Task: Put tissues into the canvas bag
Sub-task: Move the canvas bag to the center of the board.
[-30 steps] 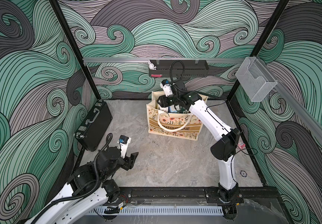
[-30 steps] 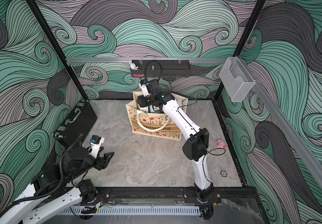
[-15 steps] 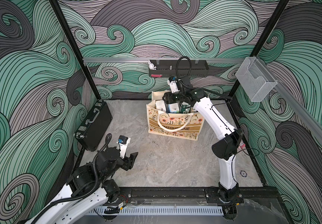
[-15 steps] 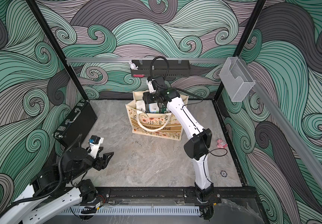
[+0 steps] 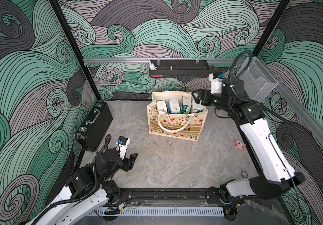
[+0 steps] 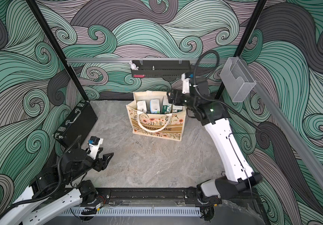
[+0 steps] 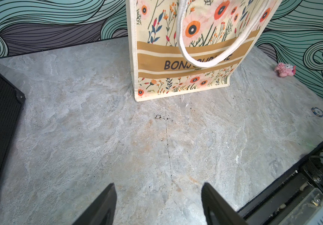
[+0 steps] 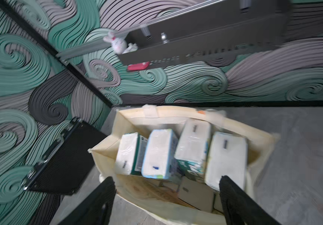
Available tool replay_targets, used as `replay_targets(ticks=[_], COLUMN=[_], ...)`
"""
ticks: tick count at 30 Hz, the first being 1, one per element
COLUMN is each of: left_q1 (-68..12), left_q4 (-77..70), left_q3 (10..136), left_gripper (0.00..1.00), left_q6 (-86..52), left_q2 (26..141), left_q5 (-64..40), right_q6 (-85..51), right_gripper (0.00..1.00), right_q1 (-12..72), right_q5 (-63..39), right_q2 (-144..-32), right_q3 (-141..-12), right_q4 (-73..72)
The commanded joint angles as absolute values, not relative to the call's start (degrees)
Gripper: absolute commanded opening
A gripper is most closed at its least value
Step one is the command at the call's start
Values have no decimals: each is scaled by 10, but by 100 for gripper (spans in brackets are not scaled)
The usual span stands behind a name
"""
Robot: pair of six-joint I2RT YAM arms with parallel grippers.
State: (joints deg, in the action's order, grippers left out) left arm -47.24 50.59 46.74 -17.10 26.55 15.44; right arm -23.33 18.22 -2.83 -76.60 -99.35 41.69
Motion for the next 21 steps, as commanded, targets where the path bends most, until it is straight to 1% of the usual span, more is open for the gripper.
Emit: replay_targets(ticks=[1, 4, 7, 9, 10, 12, 13, 14, 17, 18, 19, 20, 21], left_q1=[-467, -466, -466, -465, -466, -466, -466, -466, -465, -465, -465, -466, -466], left_q4=[513, 511, 511, 511, 511, 510, 510, 511, 512, 511, 511, 511, 511], left_q3=[481, 481, 481, 481, 481, 481, 480, 481, 481, 481, 481, 480, 481], left_gripper=[71, 71, 71, 71, 71, 71, 71, 71, 71, 71, 71, 71, 71], left_q6=[-166, -165, -164, -164, -163, -164, -163, -163, -162, -162, -162, -163, -164], left_q2=[269, 270, 272, 271, 269, 266, 265, 264, 259, 255, 252, 248, 245], left_q5=[144, 141, 138, 135, 134, 133, 133, 133, 134, 134, 136, 137, 138], right_q6=[-363, -419, -459, -493, -512, -560, -579, -592, -582, -573, -567, -568, -578], right_gripper=[85, 83, 80, 69, 61, 27, 17, 13, 11, 8, 3, 0, 0], right_q1=[126, 86, 48, 21, 10, -11, -17, -25, -35, -37, -39, -43, -50], right_q5=[17, 2, -57, -101, -123, -162, -171, -180, -188, -190, -199, -222, -259], right_q2=[-711, -656, -641, -664, -678, -714, -731, -753, -816, -840, -860, -886, -915], right_q3=[-876, -770, -678, -632, -614, -567, -546, -529, -512, -513, -511, -506, -500], right_q4=[381, 355, 294, 254, 228, 140, 107, 73, 0, -14, -38, -77, -128])
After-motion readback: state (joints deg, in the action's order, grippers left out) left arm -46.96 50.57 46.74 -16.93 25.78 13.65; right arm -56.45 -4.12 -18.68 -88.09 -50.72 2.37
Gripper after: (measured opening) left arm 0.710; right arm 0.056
